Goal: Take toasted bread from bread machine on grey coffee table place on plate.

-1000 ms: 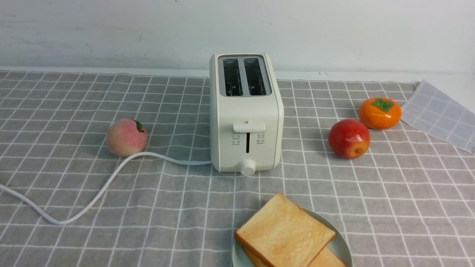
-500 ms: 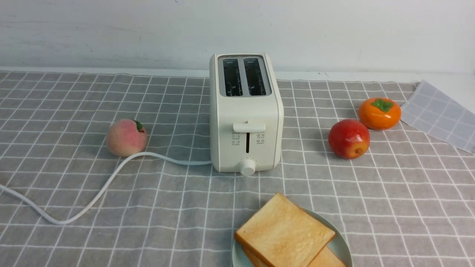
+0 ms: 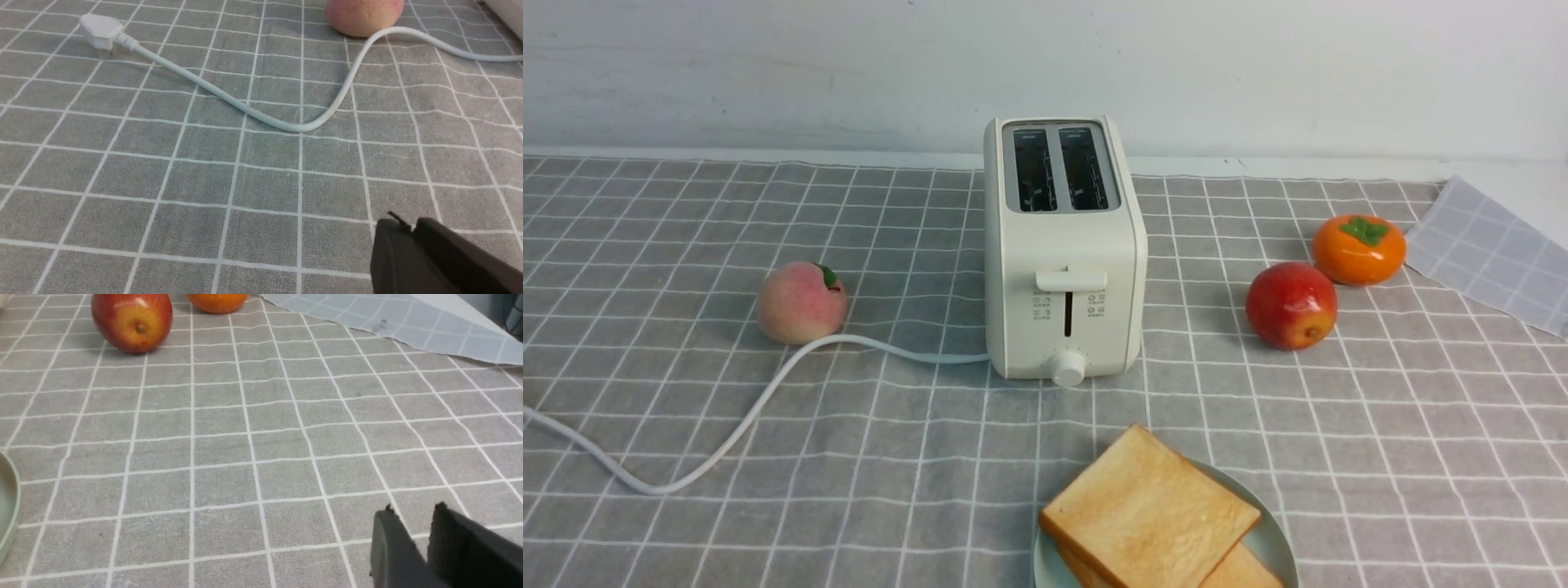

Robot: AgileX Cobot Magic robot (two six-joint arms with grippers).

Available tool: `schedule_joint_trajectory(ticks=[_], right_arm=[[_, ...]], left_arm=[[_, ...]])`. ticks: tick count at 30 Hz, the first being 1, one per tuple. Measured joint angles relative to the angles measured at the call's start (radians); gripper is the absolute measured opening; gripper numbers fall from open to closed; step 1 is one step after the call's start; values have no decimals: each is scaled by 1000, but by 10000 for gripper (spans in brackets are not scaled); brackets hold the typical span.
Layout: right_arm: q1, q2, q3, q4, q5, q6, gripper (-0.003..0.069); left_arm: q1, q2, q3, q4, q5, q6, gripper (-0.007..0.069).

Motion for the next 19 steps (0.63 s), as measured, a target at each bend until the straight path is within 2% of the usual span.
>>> schedule_joint_trajectory(ticks=[5,19], right_arm=[[45,0,0,0,0,0,158],[52,0,0,0,0,0,169]], left_arm=[[0,0,0,0,0,0,56],[0,0,0,0,0,0,71]])
